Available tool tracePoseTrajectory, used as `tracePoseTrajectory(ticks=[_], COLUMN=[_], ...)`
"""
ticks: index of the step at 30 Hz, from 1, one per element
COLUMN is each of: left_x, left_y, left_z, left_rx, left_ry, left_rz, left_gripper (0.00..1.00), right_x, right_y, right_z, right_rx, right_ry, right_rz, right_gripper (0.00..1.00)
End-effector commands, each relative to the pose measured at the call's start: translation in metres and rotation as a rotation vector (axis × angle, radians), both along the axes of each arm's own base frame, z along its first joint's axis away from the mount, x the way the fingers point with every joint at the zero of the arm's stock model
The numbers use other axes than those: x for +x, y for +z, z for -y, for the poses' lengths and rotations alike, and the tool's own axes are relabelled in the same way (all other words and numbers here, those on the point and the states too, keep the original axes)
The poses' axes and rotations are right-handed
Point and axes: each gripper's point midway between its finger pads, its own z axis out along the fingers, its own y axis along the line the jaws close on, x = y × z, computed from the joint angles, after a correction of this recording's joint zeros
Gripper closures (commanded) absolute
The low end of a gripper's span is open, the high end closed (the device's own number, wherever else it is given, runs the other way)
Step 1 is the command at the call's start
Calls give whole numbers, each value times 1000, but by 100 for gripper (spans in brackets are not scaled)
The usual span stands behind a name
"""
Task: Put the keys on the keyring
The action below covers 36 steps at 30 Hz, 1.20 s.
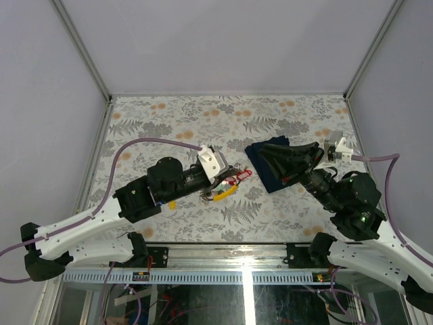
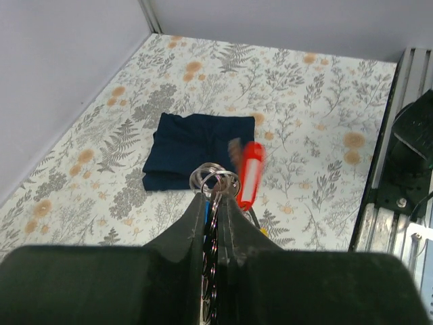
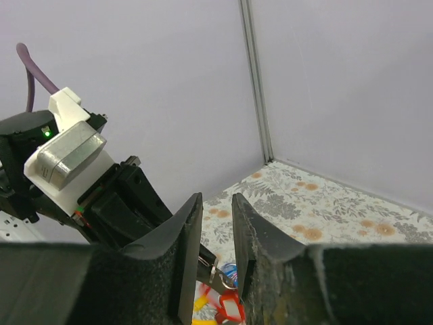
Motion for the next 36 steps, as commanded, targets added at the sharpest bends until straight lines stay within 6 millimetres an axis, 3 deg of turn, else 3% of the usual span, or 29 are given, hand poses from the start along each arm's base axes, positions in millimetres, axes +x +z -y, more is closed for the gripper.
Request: tracePoseTrajectory(ticks=[1,10,17,27,36], left_x=[-4,-20,-37,-74,-90], left_y=[30,43,61,84,94], left_z=[-10,-19,-30,-35,-38], left_rx=[-28,-31,-83,-99,-123], left_ry=[-6,-74,-135,-319,-393], left_rz=[81,113,150,196,218], left_gripper=[100,100,100,100,100], right_x=[-1,-8,-29,-79,-89], right_y=[10,-22,-37,-30,-21], right_z=[12,16,0,-35,-36], right_rx=[-26,-228,-316,-334,-282], right_ry=[-44,-25,130,491,540], right_rz=[57,17,-52,-65,-55], right_gripper=[70,75,69,64,62])
